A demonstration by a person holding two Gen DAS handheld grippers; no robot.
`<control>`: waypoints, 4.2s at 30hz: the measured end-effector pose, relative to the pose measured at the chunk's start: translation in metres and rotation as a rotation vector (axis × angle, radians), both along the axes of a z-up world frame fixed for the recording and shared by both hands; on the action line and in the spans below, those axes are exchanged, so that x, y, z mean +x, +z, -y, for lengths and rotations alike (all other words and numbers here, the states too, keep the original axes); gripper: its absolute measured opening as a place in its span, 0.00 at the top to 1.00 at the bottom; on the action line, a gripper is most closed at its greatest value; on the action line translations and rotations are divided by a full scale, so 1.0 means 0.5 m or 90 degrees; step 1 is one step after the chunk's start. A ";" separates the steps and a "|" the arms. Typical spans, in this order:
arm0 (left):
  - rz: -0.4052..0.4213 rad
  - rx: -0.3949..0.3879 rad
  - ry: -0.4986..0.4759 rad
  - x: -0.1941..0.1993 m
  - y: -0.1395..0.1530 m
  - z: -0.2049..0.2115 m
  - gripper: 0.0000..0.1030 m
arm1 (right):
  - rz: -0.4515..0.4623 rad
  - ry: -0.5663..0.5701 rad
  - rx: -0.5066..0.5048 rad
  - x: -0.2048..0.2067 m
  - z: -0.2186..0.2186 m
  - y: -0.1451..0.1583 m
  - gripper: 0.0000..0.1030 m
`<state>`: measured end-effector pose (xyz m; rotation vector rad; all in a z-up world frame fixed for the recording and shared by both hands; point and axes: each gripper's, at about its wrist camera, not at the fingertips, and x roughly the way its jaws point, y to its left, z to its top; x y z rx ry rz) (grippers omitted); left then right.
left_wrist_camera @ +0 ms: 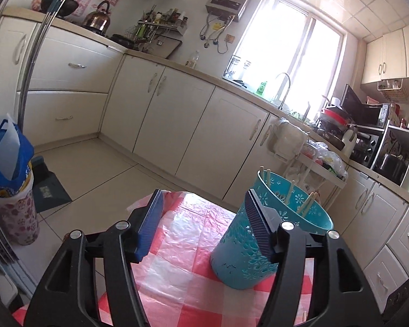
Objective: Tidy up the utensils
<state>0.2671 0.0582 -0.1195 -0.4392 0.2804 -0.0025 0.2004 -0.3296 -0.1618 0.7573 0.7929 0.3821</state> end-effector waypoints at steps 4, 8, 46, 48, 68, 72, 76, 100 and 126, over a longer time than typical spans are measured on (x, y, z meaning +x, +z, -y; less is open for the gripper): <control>-0.024 -0.019 -0.002 -0.003 -0.037 -0.008 0.42 | 0.042 0.000 0.012 0.015 -0.014 0.051 0.95; -0.061 -0.040 -0.007 0.002 -0.083 -0.014 0.42 | 0.097 0.006 0.011 0.029 -0.033 0.118 0.95; -0.101 -0.122 -0.019 0.017 -0.133 -0.044 0.34 | -0.128 -0.013 -0.411 0.002 -0.031 0.026 0.82; -0.101 -0.122 -0.018 0.017 -0.133 -0.045 0.34 | -0.159 -0.010 -0.427 0.014 -0.016 0.008 0.63; -0.122 -0.129 -0.006 0.024 -0.148 -0.044 0.30 | 0.340 0.929 -1.026 -0.010 -0.158 -0.003 0.60; -0.129 -0.127 -0.001 0.028 -0.149 -0.043 0.30 | 0.358 1.051 -1.019 0.001 -0.167 -0.031 0.60; -0.135 -0.125 0.004 0.031 -0.151 -0.041 0.28 | 0.281 1.059 -0.901 0.060 -0.175 -0.014 0.59; -0.150 -0.120 0.016 0.037 -0.149 -0.040 0.24 | -0.102 1.065 -0.829 0.275 -0.184 -0.074 0.11; -0.157 -0.124 0.042 0.038 -0.153 -0.043 0.20 | 0.153 1.217 -0.950 0.036 -0.075 -0.003 0.11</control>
